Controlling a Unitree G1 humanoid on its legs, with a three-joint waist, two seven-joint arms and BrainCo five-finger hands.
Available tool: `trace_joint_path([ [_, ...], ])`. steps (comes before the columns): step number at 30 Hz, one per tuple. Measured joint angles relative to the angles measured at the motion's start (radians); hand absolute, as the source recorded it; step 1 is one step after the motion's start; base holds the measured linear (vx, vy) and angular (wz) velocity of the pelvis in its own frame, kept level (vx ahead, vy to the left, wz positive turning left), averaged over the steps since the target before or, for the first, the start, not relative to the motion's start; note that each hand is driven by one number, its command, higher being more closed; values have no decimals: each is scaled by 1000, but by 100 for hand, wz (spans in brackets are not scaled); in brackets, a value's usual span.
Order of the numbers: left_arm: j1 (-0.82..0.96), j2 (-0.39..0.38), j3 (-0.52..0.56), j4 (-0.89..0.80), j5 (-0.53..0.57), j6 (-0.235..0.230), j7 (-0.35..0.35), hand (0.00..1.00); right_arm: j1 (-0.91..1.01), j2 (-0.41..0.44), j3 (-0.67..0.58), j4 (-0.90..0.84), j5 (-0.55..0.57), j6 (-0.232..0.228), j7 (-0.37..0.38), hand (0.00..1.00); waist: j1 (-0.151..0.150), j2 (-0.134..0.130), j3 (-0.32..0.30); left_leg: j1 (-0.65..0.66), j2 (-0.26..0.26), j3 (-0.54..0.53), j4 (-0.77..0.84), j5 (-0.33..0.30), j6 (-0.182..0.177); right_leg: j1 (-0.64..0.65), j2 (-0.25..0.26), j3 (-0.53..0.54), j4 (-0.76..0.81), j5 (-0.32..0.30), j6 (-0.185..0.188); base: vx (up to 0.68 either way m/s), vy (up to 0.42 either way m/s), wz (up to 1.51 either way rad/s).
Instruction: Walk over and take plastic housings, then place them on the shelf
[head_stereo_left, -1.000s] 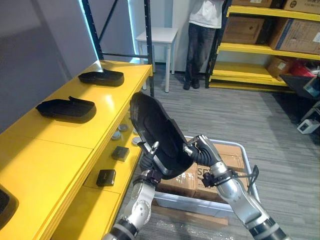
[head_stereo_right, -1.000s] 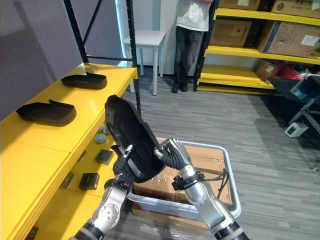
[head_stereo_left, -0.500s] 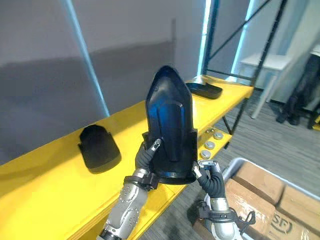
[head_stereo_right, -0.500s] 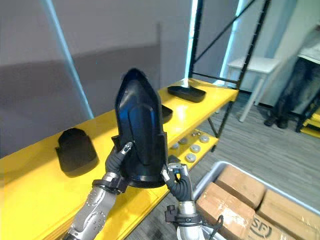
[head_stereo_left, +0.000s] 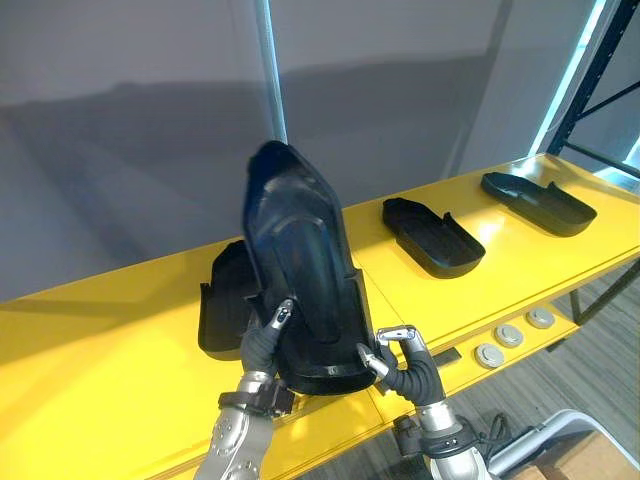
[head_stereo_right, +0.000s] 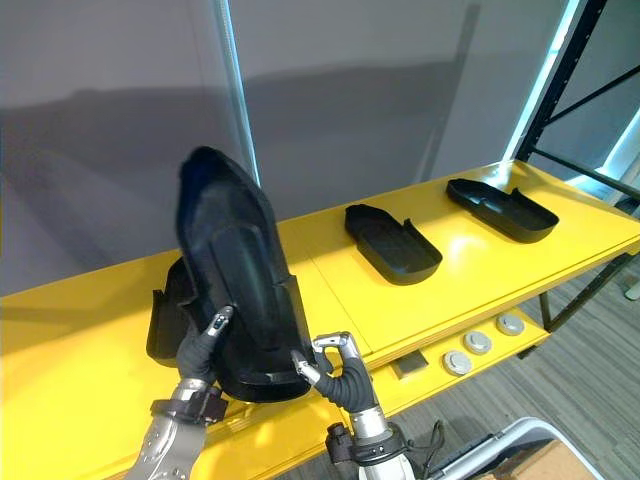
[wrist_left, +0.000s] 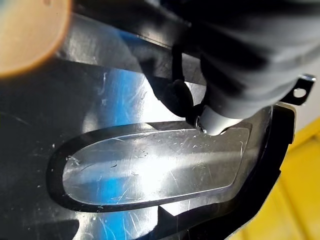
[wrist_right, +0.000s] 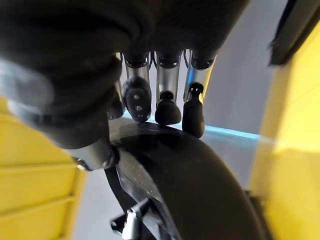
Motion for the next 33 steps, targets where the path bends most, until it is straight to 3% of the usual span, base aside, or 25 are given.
trace_joint_path([
  [3,6,-12,-8,-21,-17,-42,-38,100,7,16,-3,-22,14,-17,5,0,-19,6,-5,-5,-18,159,-25,49,16,57,-50,-143,-14,-1,2,77,76,116],
  [4,9,-12,-9,-21,-17,-53,-39,100,7,22,-8,-17,13,-17,2,0,-14,7,-5,-12,-26,215,-9,69,41,72,-76,-188,7,-6,6,57,116,97],
  [6,12,-12,-13,-21,-10,-76,-38,100,6,32,-9,-15,13,-19,0,0,-6,4,-6,-39,-46,222,30,93,40,75,-117,-228,47,-14,3,70,164,78],
  [7,9,-9,-18,-23,22,-89,-28,100,1,39,-13,-14,13,-28,0,0,1,-17,5,-65,-61,220,61,100,27,81,-158,-227,48,-13,3,77,143,70],
  [8,7,-10,-23,-22,32,-95,-22,100,0,40,-20,-10,12,-31,0,0,1,-15,6,-81,-43,235,82,64,76,85,-167,-238,53,-12,3,83,129,60],
  [9,7,-12,-20,-21,65,-98,-5,100,-10,39,-31,9,13,-39,-4,0,-1,-4,9,-90,37,247,77,43,78,89,-174,-254,66,-12,3,76,154,47],
  [10,8,-13,-15,-14,83,-99,0,100,-14,39,-34,32,13,-41,-6,0,-2,-2,10,-88,111,227,48,47,61,91,-190,-254,78,-13,3,81,205,34],
  [12,14,-12,-5,-12,111,-99,1,100,-14,37,-39,49,18,-40,-8,0,2,6,15,-61,172,154,-19,97,37,92,-226,-243,107,-14,22,95,394,2],
  [13,22,-13,1,-12,118,-99,-7,100,-15,38,-39,55,23,-40,-8,0,8,25,9,-41,189,111,-32,129,5,92,-250,-220,118,-17,77,89,495,-19],
  [14,29,-15,8,-12,117,-99,-14,100,-17,42,-40,66,33,-40,-8,0,9,30,7,-31,173,103,-31,71,-66,91,-264,-207,116,-14,98,47,541,-13],
  [15,33,-1,30,-10,118,-90,-34,100,-10,86,-36,109,34,-32,-12,0,9,-6,22,-41,123,114,7,32,-51,105,-316,-191,91,12,80,-14,473,-2],
  [16,43,16,57,-10,116,-80,-49,100,1,130,-29,125,33,-16,-17,0,18,-11,27,-70,110,121,46,3,-22,100,-322,-191,63,87,58,-58,492,3],
  [18,45,34,103,-10,117,-65,-79,100,-7,174,-11,148,28,0,-29,0,48,-11,31,-88,107,142,94,-33,4,82,-324,-179,38,202,58,-75,358,-28],
  [19,46,34,125,-13,117,-58,-95,100,-5,194,-9,150,20,1,-30,0,63,-10,31,-77,105,163,92,-43,21,70,-325,-176,30,261,21,-82,338,-53],
  [20,52,30,146,-23,116,-54,-112,100,-9,208,-9,149,7,0,-29,0,64,-3,33,-58,103,180,62,-37,43,48,-318,-172,51,260,-2,-67,271,-35],
  [21,51,29,152,-24,116,-53,-117,100,-9,211,-9,148,6,0,-28,0,61,-2,34,-53,100,181,50,-32,49,44,-311,-171,66,237,8,-59,134,-10],
  [22,46,29,159,-28,116,-46,-130,100,-7,215,-10,141,1,0,-28,0,45,-2,33,-44,97,170,15,-13,63,38,-274,-152,104,163,25,-67,74,29],
  [23,42,27,171,-49,115,-31,-145,100,-1,212,-17,114,-15,10,-26,0,18,3,30,-30,82,156,-56,27,72,32,-185,-113,121,42,24,-71,75,37],
  [25,29,20,170,-67,106,-12,-148,100,23,211,-23,63,-13,27,-17,0,0,6,27,-35,62,137,-113,66,72,45,-109,-85,61,-29,29,-22,-8,37],
  [27,27,9,161,-66,103,13,-147,100,48,211,-41,45,-14,37,-4,0,-2,8,23,-37,44,127,-147,102,59,75,-90,-88,-28,-22,37,20,-77,26],
  [30,50,-12,145,-60,107,52,-127,100,63,179,-63,40,-14,45,19,0,-9,40,16,-35,48,97,-200,149,52,86,-69,-110,-39,-18,38,40,-89,29],
  [33,85,-45,194,-55,117,58,-115,100,61,173,-134,26,15,50,51,0,-7,57,14,-24,56,80,-263,204,50,80,-49,-115,-37,-22,42,11,-98,19],
])
